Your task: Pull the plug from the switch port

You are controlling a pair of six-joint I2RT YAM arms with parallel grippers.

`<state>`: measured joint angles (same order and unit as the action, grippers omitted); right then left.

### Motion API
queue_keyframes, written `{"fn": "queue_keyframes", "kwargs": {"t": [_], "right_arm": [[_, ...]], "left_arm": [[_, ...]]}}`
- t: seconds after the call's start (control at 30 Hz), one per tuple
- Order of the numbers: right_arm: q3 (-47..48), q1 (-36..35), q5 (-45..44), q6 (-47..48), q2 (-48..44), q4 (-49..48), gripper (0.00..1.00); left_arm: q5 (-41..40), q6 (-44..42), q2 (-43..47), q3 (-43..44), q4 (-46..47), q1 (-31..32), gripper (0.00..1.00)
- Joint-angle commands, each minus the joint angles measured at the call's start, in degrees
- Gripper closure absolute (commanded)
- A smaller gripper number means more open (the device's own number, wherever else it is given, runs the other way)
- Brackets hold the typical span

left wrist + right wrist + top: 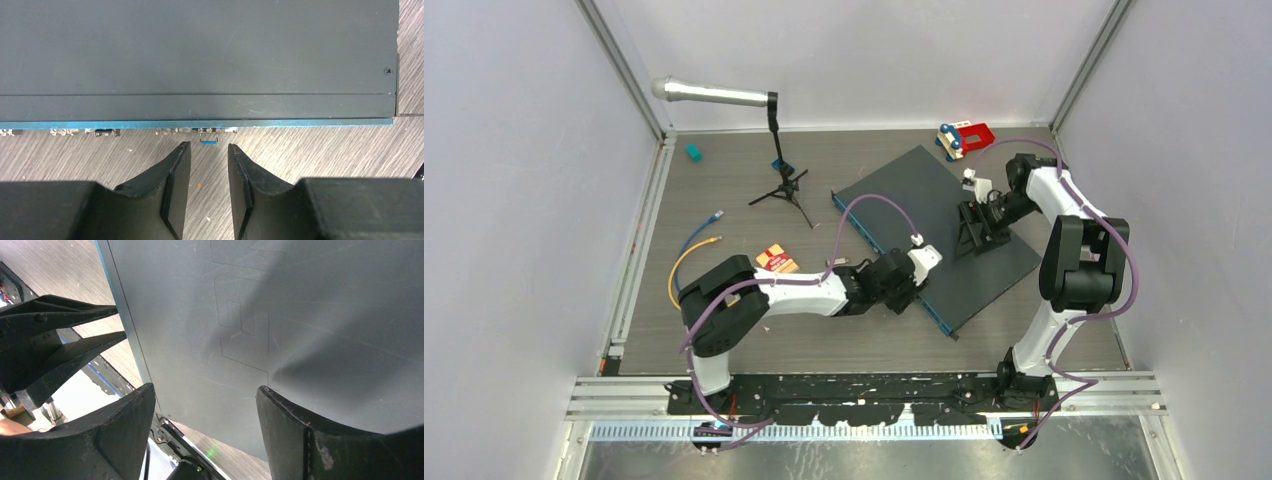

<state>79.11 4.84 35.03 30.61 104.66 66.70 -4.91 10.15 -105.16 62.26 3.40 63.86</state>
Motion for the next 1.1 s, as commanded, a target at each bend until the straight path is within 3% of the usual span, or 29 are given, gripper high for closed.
{"fn": "queue_keyframes", "kwargs": {"t": [0.0,1.07], "right_arm": [[2.03,-0.53,0.09,1.02,0.28,1.06,0.22],[2.37,-0.62,0.22,1.24,0.54,1.68,0.21]], "left_arm": [[0.32,-0.48,2.8,-0.56,1.13,0.52,0.65],[-1.13,-1.98,-3.93,5.86,1.09,0.47,0.66]]}}
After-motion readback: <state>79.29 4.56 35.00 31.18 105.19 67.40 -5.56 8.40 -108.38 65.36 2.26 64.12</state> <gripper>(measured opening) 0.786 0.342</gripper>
